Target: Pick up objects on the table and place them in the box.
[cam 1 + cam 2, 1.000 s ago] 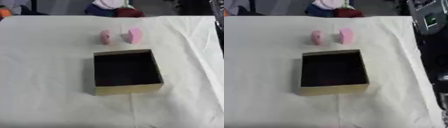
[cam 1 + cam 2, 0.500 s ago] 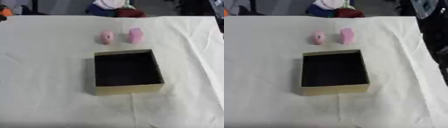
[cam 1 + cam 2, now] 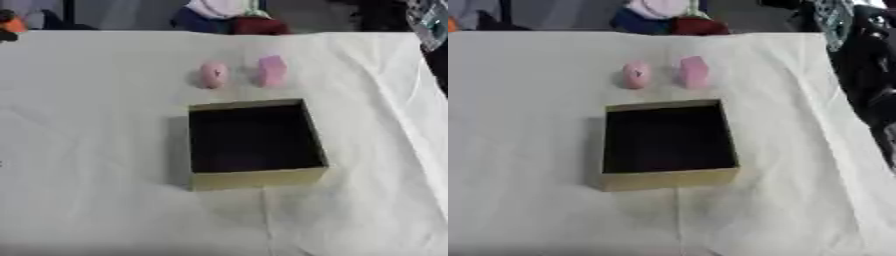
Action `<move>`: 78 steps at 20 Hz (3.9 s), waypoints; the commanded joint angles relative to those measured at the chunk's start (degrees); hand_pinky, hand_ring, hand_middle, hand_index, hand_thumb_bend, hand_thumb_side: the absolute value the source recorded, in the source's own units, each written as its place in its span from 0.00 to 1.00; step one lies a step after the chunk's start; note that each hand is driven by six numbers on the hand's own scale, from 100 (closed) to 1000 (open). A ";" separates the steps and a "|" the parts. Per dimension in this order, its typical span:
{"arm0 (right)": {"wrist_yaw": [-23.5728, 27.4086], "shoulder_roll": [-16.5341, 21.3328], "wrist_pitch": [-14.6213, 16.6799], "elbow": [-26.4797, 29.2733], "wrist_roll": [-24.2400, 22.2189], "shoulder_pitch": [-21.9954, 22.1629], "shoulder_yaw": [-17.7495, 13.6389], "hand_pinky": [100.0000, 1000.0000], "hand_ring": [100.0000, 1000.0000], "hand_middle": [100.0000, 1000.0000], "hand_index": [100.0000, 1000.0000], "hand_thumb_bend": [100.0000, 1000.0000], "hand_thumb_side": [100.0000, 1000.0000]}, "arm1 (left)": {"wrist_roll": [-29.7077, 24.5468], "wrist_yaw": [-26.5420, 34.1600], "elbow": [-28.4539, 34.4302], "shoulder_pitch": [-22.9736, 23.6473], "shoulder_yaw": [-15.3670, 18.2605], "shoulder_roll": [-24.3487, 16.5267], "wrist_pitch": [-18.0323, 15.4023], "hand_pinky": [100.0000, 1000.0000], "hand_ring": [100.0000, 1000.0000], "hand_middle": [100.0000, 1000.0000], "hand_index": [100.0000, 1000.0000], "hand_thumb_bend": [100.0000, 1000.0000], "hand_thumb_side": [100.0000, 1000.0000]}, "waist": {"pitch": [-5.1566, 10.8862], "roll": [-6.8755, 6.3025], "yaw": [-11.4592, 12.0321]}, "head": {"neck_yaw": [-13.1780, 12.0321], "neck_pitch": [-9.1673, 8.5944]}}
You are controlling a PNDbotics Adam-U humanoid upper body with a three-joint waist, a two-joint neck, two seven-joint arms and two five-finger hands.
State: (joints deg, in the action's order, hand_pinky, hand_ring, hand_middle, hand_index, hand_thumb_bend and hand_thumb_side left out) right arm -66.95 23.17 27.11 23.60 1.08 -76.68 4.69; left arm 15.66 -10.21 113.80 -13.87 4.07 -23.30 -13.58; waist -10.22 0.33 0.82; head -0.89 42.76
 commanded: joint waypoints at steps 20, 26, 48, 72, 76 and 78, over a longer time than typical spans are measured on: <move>-11.76 -5.76 5.17 -5.62 -14.55 -5.57 -1.65 0.88 0.91 0.83 0.86 0.54 0.45 | -0.99 0.40 0.79 -0.80 -0.23 -1.75 -0.04 0.49 0.59 0.67 0.74 0.00 0.71 | 1.45 0.14 0.16 | 0.43 0.50; -9.23 -6.84 5.96 -6.65 -16.77 -5.52 -2.04 0.90 0.91 0.82 0.86 0.33 0.33 | -1.13 0.44 0.79 -0.82 -0.22 -1.68 -0.03 0.49 0.59 0.67 0.74 0.00 0.70 | 1.47 0.10 0.14 | 0.46 0.49; -19.68 -8.21 4.12 -6.52 -10.64 -6.54 -1.90 0.88 0.92 0.85 0.86 0.48 0.32 | -2.58 -0.19 0.79 -1.63 -0.53 -1.88 -0.21 0.49 0.58 0.67 0.74 0.00 0.69 | -1.19 0.45 0.90 | 0.93 -1.46; -16.65 -6.92 -0.84 -7.17 -17.20 -7.40 -4.03 0.88 0.91 0.83 0.87 0.33 0.25 | -3.49 -1.42 0.79 -2.88 -0.84 -2.34 -0.33 0.49 0.58 0.67 0.74 0.00 0.70 | -5.41 1.43 4.16 | 3.51 -5.64; -17.09 -6.93 -1.48 -7.22 -18.33 -7.39 -4.41 0.88 0.90 0.82 0.86 0.32 0.26 | -3.52 -1.50 0.79 -2.89 -0.85 -2.32 -0.29 0.49 0.58 0.67 0.74 0.00 0.70 | -5.62 1.54 4.39 | 3.60 -5.77; -16.91 -7.09 -1.28 -7.40 -18.87 -7.29 -4.56 0.87 0.89 0.80 0.85 0.28 0.27 | -3.54 -1.53 0.79 -2.92 -0.86 -2.33 -0.31 0.49 0.58 0.67 0.74 0.00 0.70 | -5.65 1.54 4.46 | 3.67 -5.77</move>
State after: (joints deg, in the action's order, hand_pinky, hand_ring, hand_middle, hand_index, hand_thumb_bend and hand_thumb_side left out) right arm -83.69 14.61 25.82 15.91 -17.35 -82.49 0.50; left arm 12.33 -11.59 113.80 -16.09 3.04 -23.84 -13.78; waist -16.93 2.15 5.18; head 2.66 37.66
